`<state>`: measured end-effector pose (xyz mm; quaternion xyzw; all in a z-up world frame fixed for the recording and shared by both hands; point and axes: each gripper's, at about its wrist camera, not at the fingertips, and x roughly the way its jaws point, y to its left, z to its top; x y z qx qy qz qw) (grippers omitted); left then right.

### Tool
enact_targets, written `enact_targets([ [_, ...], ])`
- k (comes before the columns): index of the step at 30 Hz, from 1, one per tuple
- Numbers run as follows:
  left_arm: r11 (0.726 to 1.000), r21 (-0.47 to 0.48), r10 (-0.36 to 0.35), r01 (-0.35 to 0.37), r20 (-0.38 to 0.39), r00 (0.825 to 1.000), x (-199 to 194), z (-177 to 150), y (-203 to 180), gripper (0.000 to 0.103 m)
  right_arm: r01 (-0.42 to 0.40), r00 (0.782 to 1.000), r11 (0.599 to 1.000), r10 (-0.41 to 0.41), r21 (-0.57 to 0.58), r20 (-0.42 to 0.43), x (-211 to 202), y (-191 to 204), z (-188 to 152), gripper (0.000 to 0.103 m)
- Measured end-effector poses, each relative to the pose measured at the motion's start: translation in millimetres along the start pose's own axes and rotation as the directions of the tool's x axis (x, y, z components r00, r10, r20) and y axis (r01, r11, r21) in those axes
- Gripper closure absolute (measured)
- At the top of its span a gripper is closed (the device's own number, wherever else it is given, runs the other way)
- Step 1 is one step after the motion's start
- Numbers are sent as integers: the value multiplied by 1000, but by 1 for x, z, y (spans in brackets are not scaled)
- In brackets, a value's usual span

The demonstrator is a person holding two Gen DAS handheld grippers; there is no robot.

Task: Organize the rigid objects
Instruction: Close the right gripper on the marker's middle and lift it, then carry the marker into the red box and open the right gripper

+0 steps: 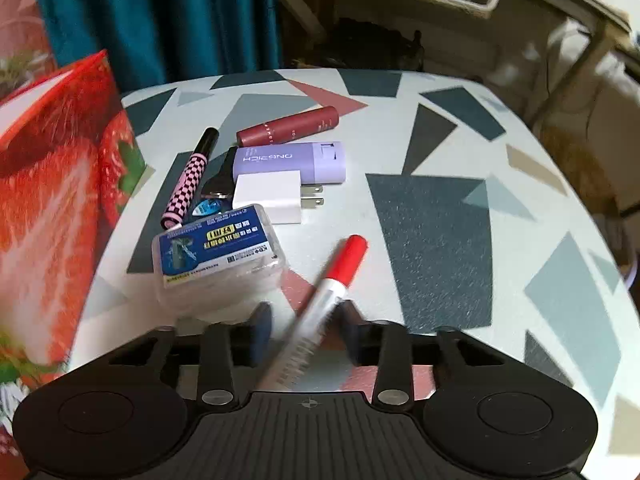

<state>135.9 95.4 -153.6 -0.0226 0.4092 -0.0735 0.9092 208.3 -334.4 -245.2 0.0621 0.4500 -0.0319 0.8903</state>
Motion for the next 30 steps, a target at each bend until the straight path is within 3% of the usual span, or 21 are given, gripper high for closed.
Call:
enact_targets([
  [4, 1000, -1, 0, 0, 0, 1000, 0, 0, 0, 89, -23, 1000, 999, 24, -32, 18, -2, 1, -4, 88],
  [18, 1000, 0, 1, -1, 1, 1000, 0, 0, 0, 88, -7, 1000, 999, 6, -39, -11, -10, 6, -11, 85],
  [30, 1000, -2, 1, -1, 2, 1000, 0, 0, 1, 88, -27, 999, 1000, 27, -1, -18, -6, 0, -5, 89],
])
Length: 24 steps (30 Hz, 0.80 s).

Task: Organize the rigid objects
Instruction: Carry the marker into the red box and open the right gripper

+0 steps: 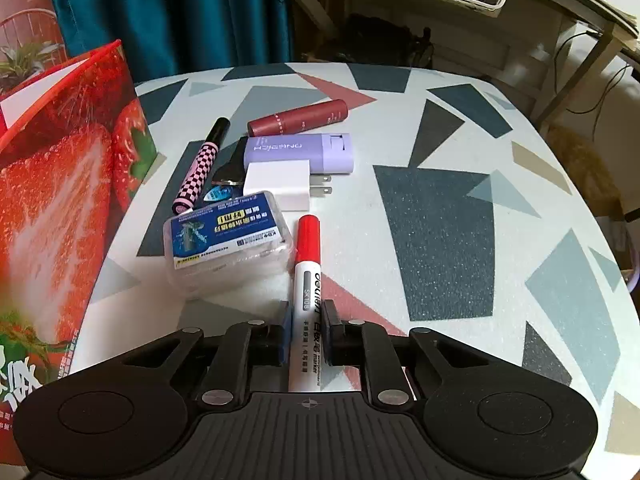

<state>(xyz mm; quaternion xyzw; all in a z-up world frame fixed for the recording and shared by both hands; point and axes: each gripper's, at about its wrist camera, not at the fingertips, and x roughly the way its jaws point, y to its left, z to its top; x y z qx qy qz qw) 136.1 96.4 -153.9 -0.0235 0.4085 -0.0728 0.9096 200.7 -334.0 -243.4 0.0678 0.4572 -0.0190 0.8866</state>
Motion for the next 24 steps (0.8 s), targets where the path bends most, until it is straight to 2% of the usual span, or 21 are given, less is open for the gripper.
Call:
enact_targets([
  [5, 1000, 0, 0, 0, 0, 1000, 0, 0, 0, 88, -14, 997, 998, 9, 58, 76, -12, -11, 9, 89],
  [8, 1000, 0, 0, 0, 1, 1000, 0, 0, 0, 88, -22, 992, 998, 15, 52, 126, -27, -13, 23, 89],
  [10, 1000, -1, -1, 1, 1, 1000, 0, 0, 0, 88, -55, 985, 998, 49, 33, 164, -38, -9, 35, 89],
  [13, 1000, 0, 0, 0, 1, 1000, 0, 0, 0, 88, -97, 968, 993, 111, -72, 226, -56, 12, 54, 89],
  [17, 1000, 1, 1, -1, 2, 1000, 0, 0, -1, 89, -131, 933, 956, 209, -264, 293, -75, 57, 81, 89],
  [22, 1000, 5, 0, 0, 3, 1000, 1, 0, -1, 89, -192, 900, 871, 341, -453, 273, -77, 117, 100, 89],
  [24, 1000, 5, 0, 0, 3, 1000, 1, 0, -1, 89, -197, 898, 829, 367, -524, 243, -75, 138, 101, 89],
])
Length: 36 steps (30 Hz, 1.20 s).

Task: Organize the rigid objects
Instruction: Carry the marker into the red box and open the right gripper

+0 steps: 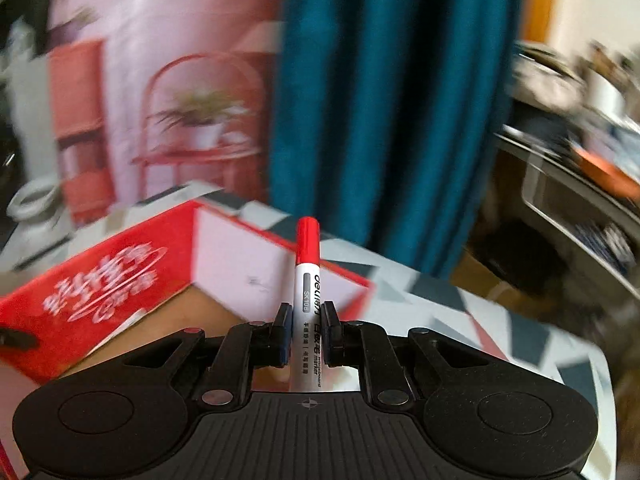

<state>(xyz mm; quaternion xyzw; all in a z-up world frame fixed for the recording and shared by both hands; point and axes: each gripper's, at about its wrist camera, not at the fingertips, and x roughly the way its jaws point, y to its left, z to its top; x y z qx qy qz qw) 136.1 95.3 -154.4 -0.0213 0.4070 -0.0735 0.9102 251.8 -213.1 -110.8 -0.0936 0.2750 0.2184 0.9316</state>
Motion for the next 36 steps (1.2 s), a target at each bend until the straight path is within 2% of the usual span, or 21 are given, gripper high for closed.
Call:
enact_targets([
  [3, 1000, 0, 0, 0, 0, 1000, 0, 0, 0, 89, -37, 999, 996, 33, -85, -43, 21, 17, 4, 89],
  [9, 1000, 1, -3, 3, 0, 1000, 0, 0, 0, 88, -89, 991, 985, 72, -148, -111, 41, 36, 1, 89],
  [17, 1000, 1, -3, 3, 0, 1000, 1, 0, 0, 88, -138, 980, 978, 112, -158, -165, 58, 44, 0, 89],
  [19, 1000, 1, -3, 3, 1, 1000, 1, 1, 0, 88, -136, 981, 979, 112, -150, -159, 58, 45, -1, 83],
  [23, 1000, 1, -2, 2, 0, 1000, 1, 0, 0, 88, -128, 986, 983, 111, -135, -124, 50, 43, -1, 82],
  [24, 1000, 0, -2, 2, 0, 1000, 1, 0, 0, 88, -122, 989, 984, 109, -128, -105, 47, 41, -1, 76],
  [25, 1000, 0, -1, 1, 0, 1000, 1, 0, 0, 87, -113, 991, 986, 103, -120, -88, 44, 38, 0, 62],
  [27, 1000, -2, -2, 2, -1, 1000, 1, 0, 0, 87, -93, 995, 991, 89, -97, -44, 37, 31, 0, 44],
  [29, 1000, -1, -2, 2, -1, 1000, 1, 0, 0, 87, -83, 996, 995, 84, -64, 5, 28, 21, -1, 32],
  [31, 1000, -1, -1, 1, -1, 1000, 1, 0, 0, 87, -62, 997, 998, 63, -24, 38, 20, 10, 0, 14],
  [33, 1000, 0, 0, 0, -2, 1000, 1, 0, 0, 87, -38, 996, 999, 36, 19, 79, 11, -2, -2, 2],
  [36, 1000, -1, 7, -7, 4, 1000, 1, 0, 0, 87, 18, 989, 996, -30, 84, 145, -4, -18, -7, 0],
])
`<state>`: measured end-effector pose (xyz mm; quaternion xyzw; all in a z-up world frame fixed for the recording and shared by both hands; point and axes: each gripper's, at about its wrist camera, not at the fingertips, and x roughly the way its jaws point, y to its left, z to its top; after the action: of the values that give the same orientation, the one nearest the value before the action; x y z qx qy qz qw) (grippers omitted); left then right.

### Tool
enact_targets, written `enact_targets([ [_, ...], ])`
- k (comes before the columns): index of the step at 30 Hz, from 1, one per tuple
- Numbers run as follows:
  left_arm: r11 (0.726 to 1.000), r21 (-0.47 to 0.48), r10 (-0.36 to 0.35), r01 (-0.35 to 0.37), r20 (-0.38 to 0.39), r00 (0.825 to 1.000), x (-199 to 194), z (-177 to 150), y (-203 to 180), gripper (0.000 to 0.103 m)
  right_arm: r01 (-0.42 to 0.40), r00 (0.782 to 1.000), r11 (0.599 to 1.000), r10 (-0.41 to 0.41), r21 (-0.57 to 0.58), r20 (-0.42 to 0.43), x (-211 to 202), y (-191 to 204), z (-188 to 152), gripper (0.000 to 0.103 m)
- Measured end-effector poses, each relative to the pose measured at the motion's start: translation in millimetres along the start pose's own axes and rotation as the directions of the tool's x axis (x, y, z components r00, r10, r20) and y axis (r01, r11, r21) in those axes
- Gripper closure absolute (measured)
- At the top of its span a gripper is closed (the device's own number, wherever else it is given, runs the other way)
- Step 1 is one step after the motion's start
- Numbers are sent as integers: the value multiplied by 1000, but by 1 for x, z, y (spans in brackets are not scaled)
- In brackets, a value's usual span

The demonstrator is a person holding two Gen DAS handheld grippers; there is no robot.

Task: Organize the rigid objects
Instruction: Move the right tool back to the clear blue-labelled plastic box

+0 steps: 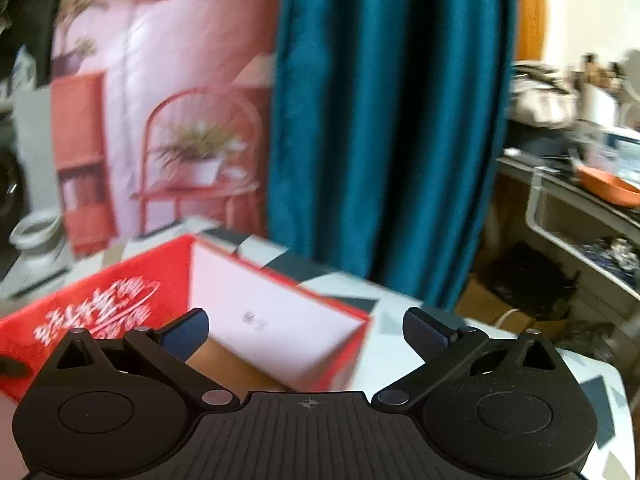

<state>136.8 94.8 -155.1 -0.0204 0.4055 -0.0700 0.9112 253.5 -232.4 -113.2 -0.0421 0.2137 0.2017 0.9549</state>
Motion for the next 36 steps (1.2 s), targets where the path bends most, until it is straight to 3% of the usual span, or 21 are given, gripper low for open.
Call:
enact_targets([
  [8, 1000, -2, 1, -1, -1, 1000, 0, 0, 1, 86, 128, 990, 972, -138, 195, 39, -29, -53, -25, 0],
  [12, 1000, -3, 1, -1, -1, 1000, 0, 0, 1, 86, 184, 982, 947, -190, 262, -4, -34, -72, -54, 0],
  [19, 1000, -4, 4, -4, -2, 1000, 0, 0, 1, 86, 234, 970, 943, -212, 237, -116, -26, -67, -109, 0],
  [26, 1000, 5, 10, -10, -6, 1000, -1, 1, -1, 86, 237, 963, 952, -204, 193, -177, -6, -45, -142, 1],
  [30, 1000, 2, 12, -11, -4, 1000, -1, 0, -1, 86, 270, 947, 953, -237, 136, -218, 8, -42, -150, 18],
  [36, 1000, 0, 10, -10, -2, 1000, 0, -1, 0, 86, 265, 941, 954, -223, 144, -254, 18, -46, -157, 22],
])
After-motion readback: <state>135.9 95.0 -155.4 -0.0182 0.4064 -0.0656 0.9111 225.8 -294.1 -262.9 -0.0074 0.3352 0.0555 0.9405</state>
